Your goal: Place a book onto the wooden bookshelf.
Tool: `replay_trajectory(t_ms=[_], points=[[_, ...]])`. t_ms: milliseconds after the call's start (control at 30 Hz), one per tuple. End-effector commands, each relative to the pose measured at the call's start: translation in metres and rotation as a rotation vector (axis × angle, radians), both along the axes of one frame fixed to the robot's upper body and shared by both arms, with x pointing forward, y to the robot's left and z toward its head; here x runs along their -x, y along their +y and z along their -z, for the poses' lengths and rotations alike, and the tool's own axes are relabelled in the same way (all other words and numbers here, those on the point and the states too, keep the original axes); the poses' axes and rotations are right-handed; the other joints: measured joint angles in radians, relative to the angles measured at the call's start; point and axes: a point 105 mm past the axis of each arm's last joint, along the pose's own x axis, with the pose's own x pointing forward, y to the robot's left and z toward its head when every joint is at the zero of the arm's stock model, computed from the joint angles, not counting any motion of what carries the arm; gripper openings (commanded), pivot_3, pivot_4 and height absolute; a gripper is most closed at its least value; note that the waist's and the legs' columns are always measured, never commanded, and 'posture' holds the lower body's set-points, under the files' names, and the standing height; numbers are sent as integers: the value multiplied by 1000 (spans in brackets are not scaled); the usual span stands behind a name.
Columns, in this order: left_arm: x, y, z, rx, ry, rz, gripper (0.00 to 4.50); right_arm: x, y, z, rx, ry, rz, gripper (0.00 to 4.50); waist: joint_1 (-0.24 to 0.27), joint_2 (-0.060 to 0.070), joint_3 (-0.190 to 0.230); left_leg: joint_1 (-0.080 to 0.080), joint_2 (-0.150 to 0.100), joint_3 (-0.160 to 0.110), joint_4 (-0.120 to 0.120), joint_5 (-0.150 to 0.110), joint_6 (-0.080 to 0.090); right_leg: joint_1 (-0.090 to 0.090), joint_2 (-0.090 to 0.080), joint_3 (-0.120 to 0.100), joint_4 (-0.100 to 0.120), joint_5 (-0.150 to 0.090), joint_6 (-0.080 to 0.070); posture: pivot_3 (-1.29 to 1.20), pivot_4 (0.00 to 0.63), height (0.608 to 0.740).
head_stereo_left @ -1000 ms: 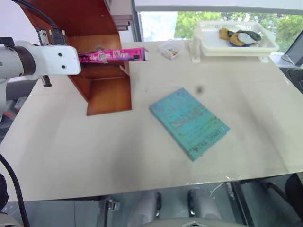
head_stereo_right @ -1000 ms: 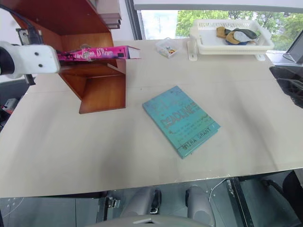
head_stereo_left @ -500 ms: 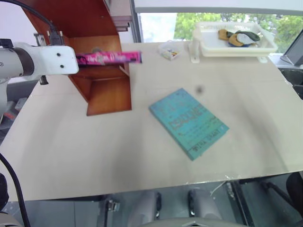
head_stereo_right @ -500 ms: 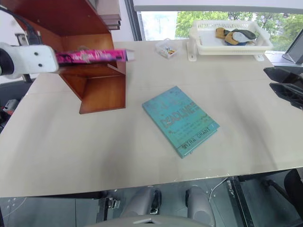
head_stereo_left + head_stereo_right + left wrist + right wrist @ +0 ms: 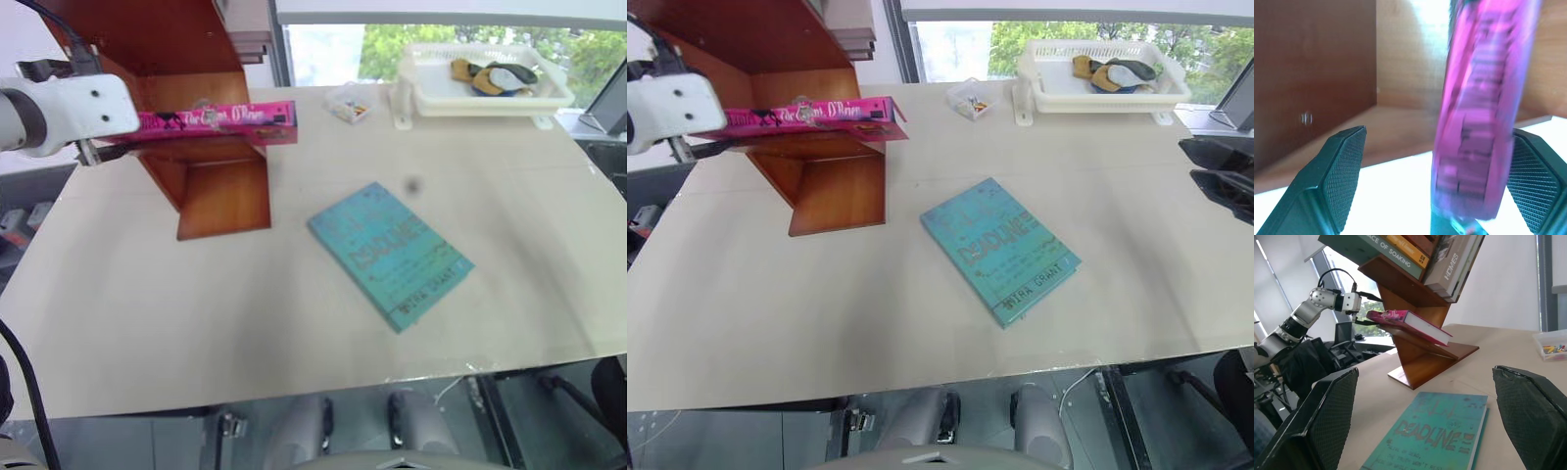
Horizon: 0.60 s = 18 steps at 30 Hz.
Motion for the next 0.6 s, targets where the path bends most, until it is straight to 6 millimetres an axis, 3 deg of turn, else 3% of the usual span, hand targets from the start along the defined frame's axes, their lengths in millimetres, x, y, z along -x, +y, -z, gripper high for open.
replay_trajectory(t_ms=[33,100,167,267,400,533,600], points=[[23,-12,-20,244,-3,89,4371,16,-7,-13,19,-65,-25,4500,0,0,0,-1,0,0,0,0,0,-1,0,-1,-1,0,0,0,150,740],[44,-16,-2,272,134,202,4371,19,-9,-12,19,-57,-15,4500,-1,0,0,-7,0,0,0,0,1,-5,-1,-1,-2,0,0,0,150,740],[61,-12,8,425,219,227,4371,21,-12,-11,17,-48,-4,4500,-4,1,-1,-11,0,2,0,1,-1,-11,-2,0,-2,0,0,0,150,740],[70,10,2,517,154,169,4371,23,-15,-9,21,-34,8,4500,-3,1,0,-12,0,4,-1,2,-3,-12,-2,-1,-3,0,0,0,150,740],[83,5,-8,813,100,280,4371,24,-17,-8,22,-25,16,4500,1,0,0,-11,0,2,0,0,1,-10,-1,-3,-2,0,0,0,150,740],[84,22,0,918,16,232,4371,24,-19,-6,24,-13,27,4500,0,0,0,-8,0,2,1,0,0,-9,-2,-3,-2,0,0,0,150,740],[84,25,-6,956,-51,247,4371,23,-19,-7,24,-12,28,4500,1,0,0,-8,1,1,1,0,0,-9,-2,-3,-1,0,0,0,150,740]])
